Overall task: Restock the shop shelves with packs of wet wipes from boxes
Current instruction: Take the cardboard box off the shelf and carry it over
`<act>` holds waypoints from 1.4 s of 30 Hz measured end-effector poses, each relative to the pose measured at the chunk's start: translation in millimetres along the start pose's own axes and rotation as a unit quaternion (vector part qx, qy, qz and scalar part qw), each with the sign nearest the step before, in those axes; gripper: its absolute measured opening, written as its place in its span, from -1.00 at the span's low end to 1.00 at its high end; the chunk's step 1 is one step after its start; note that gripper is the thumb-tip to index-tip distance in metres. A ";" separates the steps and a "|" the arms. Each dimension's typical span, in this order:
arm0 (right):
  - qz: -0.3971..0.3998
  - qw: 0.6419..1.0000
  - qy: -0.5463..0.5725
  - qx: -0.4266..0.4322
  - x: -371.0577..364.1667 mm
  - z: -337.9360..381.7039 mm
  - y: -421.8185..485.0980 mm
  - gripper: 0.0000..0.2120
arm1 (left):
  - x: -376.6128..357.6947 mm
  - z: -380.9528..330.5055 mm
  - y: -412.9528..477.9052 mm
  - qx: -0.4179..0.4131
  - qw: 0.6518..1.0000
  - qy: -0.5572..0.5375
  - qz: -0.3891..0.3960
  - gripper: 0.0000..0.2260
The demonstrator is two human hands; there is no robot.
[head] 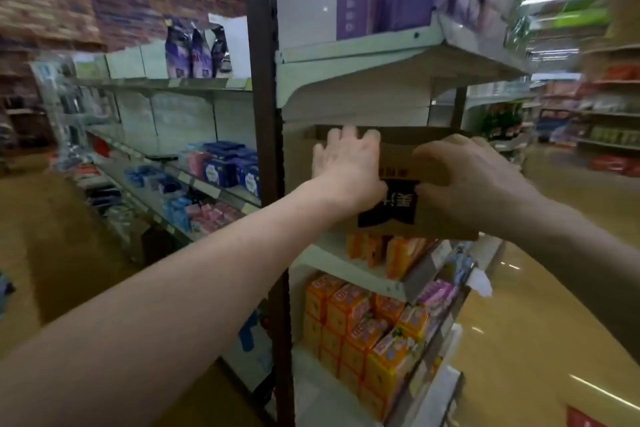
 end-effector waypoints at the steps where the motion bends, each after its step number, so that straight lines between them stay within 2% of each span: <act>1: -0.008 1.000 -0.026 0.014 -0.7 -2.7 5.8 -0.58 | -2.6 -4.0 6.0 -0.010 0.999 0.032 0.005 -0.39; 3: -0.019 0.997 -0.072 0.029 -3.3 -7.4 17.2 -0.54 | -11.8 -8.6 18.3 -0.026 0.996 0.089 -0.007 -0.36; 6: 0.004 0.994 -0.106 0.028 -10.2 -9.5 32.6 -0.45 | -24.7 -7.4 33.9 -0.018 0.990 0.137 0.021 -0.31; 9: 0.029 0.991 -0.125 0.042 -18.5 -13.8 45.5 -0.43 | -36.9 0.0 43.1 0.001 0.987 0.155 0.038 -0.37; 15: 0.101 0.980 -0.161 0.057 -31.7 -10.5 71.6 -0.81 | -44.1 9.1 58.8 -0.012 0.988 0.141 0.068 -0.75; 18: 0.128 0.975 -0.171 0.055 -36.5 -7.1 81.9 -0.81 | -37.6 10.7 63.9 0.002 0.984 0.148 0.098 -0.72; 21: 0.157 0.974 -0.159 0.034 -45.3 -7.2 83.5 -0.71 | -38.8 13.7 63.4 -0.001 0.981 0.150 0.119 -0.75; 25: 0.133 0.980 -0.146 0.025 -50.4 -9.2 81.8 -0.69 | -45.0 18.1 61.5 -0.010 0.981 0.151 0.120 -0.84; 31: 0.075 0.988 -0.125 0.040 -52.1 -11.8 73.8 -0.75 | -43.6 19.2 51.4 -0.025 0.988 0.136 0.061 -0.86; 37: 0.029 0.990 -0.121 0.066 -42.9 -7.5 66.7 -0.79 | -33.2 21.4 40.5 -0.057 0.987 0.148 -0.022 -0.78; 42: 0.007 0.991 -0.113 0.068 -30.2 7.4 59.9 -0.84 | -14.1 25.0 32.5 -0.082 0.982 0.162 -0.056 -0.73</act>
Point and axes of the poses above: each hand's wrist, its own y-axis towards the middle knuckle, its own x-axis out of the back of the hand, z = x × y, the point moved 2 cm from there along y, towards the middle knuckle, and after that the axes turned 10 degrees about -z, right-handed, at the moved point
